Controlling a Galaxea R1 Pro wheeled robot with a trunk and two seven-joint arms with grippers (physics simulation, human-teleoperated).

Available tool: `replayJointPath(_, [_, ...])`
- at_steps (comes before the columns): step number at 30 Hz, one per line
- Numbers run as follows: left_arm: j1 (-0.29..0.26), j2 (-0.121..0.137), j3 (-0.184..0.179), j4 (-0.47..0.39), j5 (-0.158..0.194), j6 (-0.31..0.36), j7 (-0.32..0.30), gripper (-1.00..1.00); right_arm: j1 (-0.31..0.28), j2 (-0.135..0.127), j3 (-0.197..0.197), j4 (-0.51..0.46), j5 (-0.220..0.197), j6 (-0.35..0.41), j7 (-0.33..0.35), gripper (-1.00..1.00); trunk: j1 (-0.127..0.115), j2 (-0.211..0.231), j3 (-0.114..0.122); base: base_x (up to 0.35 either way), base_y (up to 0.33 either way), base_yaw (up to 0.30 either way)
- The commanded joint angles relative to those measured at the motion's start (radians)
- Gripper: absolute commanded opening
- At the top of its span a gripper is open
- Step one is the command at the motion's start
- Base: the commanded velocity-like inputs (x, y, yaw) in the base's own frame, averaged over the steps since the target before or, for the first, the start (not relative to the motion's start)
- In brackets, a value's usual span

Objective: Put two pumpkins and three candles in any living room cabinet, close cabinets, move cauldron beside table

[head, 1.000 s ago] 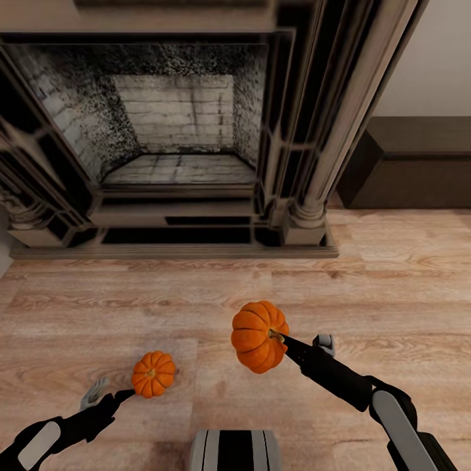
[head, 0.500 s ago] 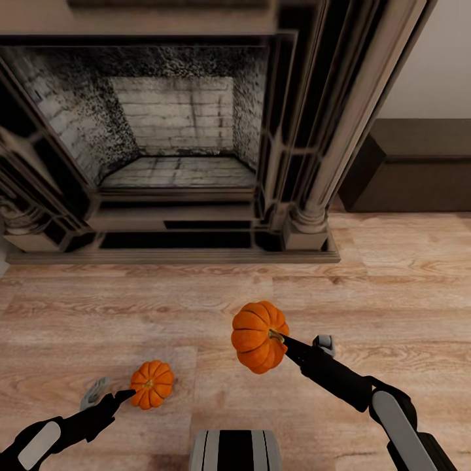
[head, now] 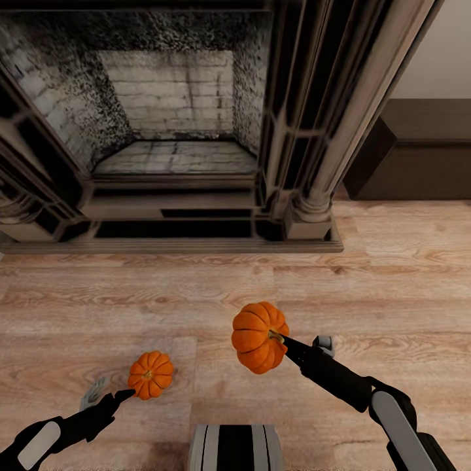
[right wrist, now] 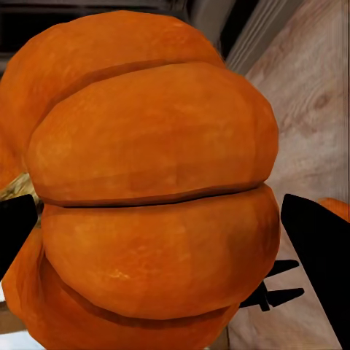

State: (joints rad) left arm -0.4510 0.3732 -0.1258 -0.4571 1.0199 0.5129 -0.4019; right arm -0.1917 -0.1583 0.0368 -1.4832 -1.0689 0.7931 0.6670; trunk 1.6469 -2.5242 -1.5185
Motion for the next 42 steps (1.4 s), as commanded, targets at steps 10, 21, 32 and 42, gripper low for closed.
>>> replayJointPath(10, [0.0,0.0,0.0,0.0,0.0,0.0,0.0,1.0,0.0,0.001,0.0,0.0,-0.003,0.001,0.0,-1.0,0.002,-0.001,-0.019,0.0,0.0,0.0])
replayJointPath(21, [0.0,0.0,0.0,0.0,0.0,-0.001,0.0,1.0,0.0,0.001,0.002,0.0,-0.003,0.001,0.0,-1.0,0.002,-0.001,-0.019,0.064,-0.112,0.0])
replayJointPath(32, [0.0,0.0,0.0,0.0,0.0,-0.001,0.0,1.0,0.0,0.0,0.0,0.0,-0.003,0.001,-0.004,-1.0,0.002,-0.001,-0.019,0.13,-0.002,0.0])
replayJointPath(42, [0.0,0.0,0.0,0.0,0.0,-0.002,0.0,1.0,0.0,-0.001,0.0,0.0,-0.003,0.001,-0.004,-1.0,0.002,-0.001,-0.019,0.077,0.0,0.0])
